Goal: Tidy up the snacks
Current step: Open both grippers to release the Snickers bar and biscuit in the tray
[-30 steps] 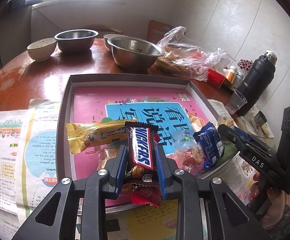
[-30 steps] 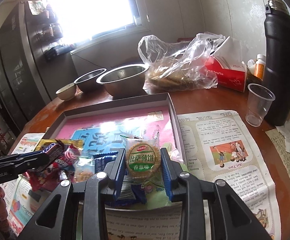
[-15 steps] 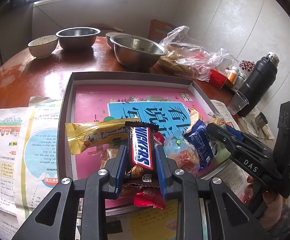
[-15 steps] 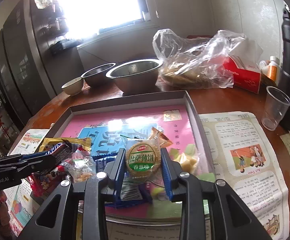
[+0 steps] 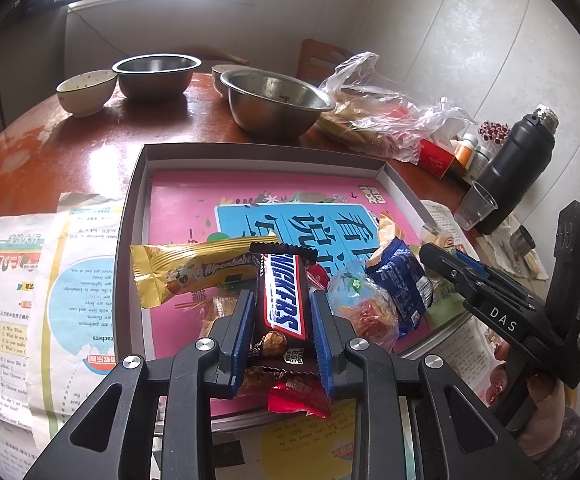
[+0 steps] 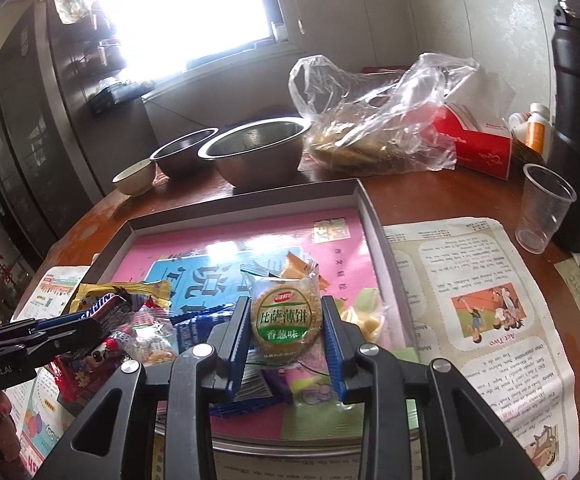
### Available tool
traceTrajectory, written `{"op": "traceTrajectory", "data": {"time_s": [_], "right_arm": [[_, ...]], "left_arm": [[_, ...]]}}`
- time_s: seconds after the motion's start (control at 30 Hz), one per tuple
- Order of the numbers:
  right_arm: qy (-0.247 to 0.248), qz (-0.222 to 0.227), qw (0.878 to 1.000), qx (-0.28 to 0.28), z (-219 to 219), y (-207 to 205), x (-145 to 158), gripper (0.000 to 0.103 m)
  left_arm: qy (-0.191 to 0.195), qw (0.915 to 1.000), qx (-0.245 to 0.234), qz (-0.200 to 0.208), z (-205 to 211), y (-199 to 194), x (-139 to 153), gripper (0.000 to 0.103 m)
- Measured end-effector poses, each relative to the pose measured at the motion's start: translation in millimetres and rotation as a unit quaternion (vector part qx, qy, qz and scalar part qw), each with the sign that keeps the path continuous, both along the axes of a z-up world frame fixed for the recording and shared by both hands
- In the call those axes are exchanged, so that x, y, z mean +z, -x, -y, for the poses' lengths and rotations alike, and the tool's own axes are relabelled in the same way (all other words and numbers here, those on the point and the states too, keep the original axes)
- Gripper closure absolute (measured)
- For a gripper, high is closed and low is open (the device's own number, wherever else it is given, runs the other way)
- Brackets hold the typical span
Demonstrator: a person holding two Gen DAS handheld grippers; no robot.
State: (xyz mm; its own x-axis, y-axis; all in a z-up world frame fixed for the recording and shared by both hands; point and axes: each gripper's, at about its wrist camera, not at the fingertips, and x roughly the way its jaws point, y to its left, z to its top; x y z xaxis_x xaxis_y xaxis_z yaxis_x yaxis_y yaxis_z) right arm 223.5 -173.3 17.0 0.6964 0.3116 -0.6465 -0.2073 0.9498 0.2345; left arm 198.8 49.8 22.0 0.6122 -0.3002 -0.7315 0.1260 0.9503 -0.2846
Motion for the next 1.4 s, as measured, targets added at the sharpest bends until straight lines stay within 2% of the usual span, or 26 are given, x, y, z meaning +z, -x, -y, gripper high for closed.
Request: {"op": "traceTrajectory", "data": {"time_s": [0.4,0.53,0.97,1.4], "right_arm": [[-0.005,-0.001,1.000,-0.008,8.9,5.2,1.4,0.068],[-0.001,0.006,1.000,-0.014,11.7,8.4,5.5,0.057],[-0.006,0.011,1.000,-0.015,16.5,19.3,13.2,0.056],[-0.005,0.022,1.000,-0.005,9.3,33.4,25.1,0.052]], "left_arm": [[0.000,1.0000,-0.001,0.000,-0.5,0.4,0.1,0.074],[0.001,1.0000,-0.002,0.001,0.0,1.4,1.4,0.074],[0.001,1.0000,-0.003,0.005,2.2,5.0,6.0,0.072],[-0.004,0.9999,-0.009,0.011,5.4,8.1,9.5,0.055]]}}
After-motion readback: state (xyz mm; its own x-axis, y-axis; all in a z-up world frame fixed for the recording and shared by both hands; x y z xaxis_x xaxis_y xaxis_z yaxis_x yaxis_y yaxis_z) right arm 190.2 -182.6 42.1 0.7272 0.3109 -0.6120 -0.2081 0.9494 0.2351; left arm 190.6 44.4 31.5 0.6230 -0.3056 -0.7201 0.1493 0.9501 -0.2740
